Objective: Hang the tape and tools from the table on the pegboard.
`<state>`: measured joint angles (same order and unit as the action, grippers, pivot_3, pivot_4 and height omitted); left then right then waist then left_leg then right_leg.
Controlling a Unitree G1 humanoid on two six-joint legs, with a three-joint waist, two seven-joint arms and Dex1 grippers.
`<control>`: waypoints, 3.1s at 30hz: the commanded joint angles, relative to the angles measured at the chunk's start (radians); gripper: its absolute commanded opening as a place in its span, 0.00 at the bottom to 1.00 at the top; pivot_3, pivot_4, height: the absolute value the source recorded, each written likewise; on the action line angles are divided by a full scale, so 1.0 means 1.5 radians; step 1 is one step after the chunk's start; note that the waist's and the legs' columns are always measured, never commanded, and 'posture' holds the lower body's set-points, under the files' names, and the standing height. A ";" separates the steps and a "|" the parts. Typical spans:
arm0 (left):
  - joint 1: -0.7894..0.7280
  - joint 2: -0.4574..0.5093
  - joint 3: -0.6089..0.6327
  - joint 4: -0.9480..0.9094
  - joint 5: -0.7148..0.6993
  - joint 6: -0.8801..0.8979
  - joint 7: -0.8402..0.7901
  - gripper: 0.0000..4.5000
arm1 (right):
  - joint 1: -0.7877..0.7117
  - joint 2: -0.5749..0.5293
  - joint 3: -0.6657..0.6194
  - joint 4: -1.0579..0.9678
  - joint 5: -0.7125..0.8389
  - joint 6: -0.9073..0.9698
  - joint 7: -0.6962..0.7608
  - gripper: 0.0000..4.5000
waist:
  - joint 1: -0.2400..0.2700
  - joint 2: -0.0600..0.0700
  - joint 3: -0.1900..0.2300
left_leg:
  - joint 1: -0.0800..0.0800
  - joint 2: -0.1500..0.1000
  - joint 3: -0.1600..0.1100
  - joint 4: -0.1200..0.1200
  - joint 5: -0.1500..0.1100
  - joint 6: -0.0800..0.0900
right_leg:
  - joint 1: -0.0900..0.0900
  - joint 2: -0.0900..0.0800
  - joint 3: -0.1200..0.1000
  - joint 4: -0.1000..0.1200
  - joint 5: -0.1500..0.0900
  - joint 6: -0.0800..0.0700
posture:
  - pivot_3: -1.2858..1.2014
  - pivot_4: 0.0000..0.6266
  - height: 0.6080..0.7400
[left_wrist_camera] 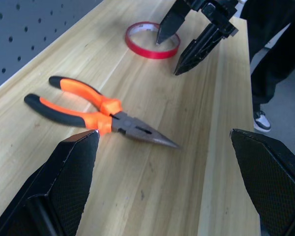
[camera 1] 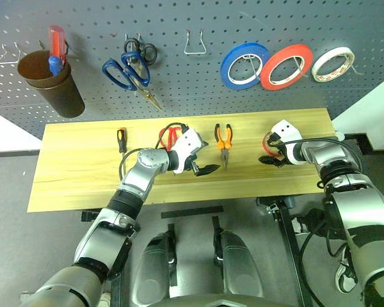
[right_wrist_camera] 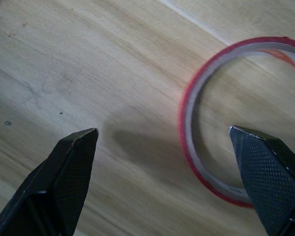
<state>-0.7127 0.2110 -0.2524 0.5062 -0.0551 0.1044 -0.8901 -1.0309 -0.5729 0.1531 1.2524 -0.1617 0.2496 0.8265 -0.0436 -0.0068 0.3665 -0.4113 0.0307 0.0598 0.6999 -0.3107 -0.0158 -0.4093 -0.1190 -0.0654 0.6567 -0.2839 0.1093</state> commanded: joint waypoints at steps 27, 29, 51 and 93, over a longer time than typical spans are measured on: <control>0.051 0.031 0.049 -0.154 -0.077 0.004 -0.055 1.00 | -0.033 -0.017 -0.014 0.005 -0.023 -0.003 0.037 0.00 | 0.002 0.000 0.001 | 0.000 0.001 0.000 -0.001 0.000 0.000 | 0.000 0.000 0.000 -0.001 0.000 0.000 | 0.52 0.59 0.94; 0.071 0.043 0.066 -0.206 -0.119 0.010 -0.084 1.00 | -0.023 -0.037 -0.029 -0.042 0.003 0.007 0.104 0.00 | 0.002 0.000 0.001 | 0.000 0.001 0.000 -0.001 0.000 0.000 | 0.000 0.000 0.000 -0.001 0.000 0.000 | 0.51 0.57 0.94; 0.133 0.150 0.176 -0.380 -0.312 0.054 -0.163 1.00 | 0.371 -0.191 -0.320 -0.901 0.359 0.313 0.171 0.00 | 0.019 0.000 -0.014 | -0.007 -0.001 -0.002 0.002 0.000 -0.001 | -0.002 0.000 -0.005 -0.004 0.001 0.001 | 0.47 0.33 0.94; 0.012 0.153 0.189 -0.287 -0.265 0.009 -0.124 1.00 | 0.026 -0.036 -0.133 -0.282 0.175 -0.145 -0.016 0.06 | -0.018 0.001 -0.087 | -0.007 -0.001 -0.002 0.005 0.000 -0.001 | 0.000 0.000 -0.005 -0.002 0.001 0.002 | 0.48 0.18 0.94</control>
<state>-0.6823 0.4338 0.0134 0.0978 -0.4456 0.1280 -1.0821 -0.9568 -0.6243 -0.0411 0.8205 0.1075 0.0598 0.8018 -0.0704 -0.0055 0.2365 -0.4216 0.0286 0.0563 0.7075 -0.3102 -0.0166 -0.4093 -0.1185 -0.0724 0.6540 -0.2825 0.1116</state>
